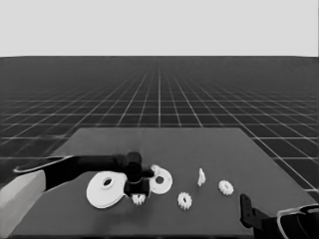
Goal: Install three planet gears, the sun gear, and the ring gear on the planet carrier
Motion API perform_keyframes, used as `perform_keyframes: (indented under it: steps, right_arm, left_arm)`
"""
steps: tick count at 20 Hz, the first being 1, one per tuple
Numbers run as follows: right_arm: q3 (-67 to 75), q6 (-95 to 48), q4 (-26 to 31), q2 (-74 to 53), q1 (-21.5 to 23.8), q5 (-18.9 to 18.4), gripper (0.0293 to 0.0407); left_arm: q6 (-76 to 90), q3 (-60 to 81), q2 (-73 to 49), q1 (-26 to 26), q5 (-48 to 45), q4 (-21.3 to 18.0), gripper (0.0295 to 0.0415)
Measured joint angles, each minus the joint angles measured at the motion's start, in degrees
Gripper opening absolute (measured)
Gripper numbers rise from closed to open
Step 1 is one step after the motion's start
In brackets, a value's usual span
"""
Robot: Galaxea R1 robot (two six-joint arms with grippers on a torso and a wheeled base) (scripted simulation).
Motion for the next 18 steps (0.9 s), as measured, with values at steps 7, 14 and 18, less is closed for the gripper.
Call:
perform_keyframes:
  steps: [7, 14, 18]
  right_arm:
    - [0.00, 0.00, 0.00, 0.00, 0.00, 0.00, 0.0385]
    - [0.00, 0.00, 0.00, 0.00, 0.00, 0.00, 0.0385]
    - [0.00, 0.00, 0.00, 0.00, 0.00, 0.00, 0.0385]
  left_arm:
    - [0.88, -1.34, 0.29, 1.32, -0.62, 1.37, 0.0349]
    - [0.90, -1.36, 0.30, 1.30, -0.63, 1.41, 0.0312]
    - [-3.53, 4.96, -1.00, -6.75, 1.78, -6.73, 0.0312]
